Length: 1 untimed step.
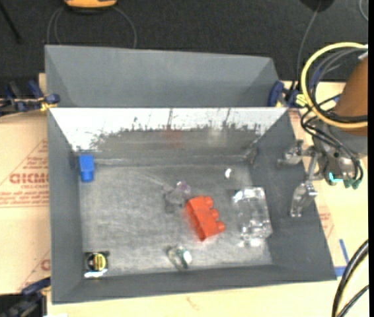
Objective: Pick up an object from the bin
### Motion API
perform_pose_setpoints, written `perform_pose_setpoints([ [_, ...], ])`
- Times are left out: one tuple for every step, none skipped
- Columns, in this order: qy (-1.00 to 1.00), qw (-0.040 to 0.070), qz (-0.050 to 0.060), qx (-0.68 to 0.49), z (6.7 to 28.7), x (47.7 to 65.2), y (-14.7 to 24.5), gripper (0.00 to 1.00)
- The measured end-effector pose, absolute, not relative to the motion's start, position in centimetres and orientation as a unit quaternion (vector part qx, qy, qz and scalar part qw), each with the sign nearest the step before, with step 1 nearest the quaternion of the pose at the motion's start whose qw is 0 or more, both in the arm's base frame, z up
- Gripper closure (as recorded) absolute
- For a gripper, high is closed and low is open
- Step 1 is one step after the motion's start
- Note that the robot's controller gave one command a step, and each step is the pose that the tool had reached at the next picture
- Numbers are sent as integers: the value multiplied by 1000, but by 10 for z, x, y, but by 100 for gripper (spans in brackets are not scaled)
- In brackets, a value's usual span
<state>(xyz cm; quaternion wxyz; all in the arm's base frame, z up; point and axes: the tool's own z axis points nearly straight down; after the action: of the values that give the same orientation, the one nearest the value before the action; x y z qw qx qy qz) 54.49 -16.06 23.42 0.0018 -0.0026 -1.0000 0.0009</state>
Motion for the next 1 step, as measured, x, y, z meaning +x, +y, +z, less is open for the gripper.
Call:
perform_pose_setpoints([
  [-999,1,-2,-32,146,591,-102,0],
])
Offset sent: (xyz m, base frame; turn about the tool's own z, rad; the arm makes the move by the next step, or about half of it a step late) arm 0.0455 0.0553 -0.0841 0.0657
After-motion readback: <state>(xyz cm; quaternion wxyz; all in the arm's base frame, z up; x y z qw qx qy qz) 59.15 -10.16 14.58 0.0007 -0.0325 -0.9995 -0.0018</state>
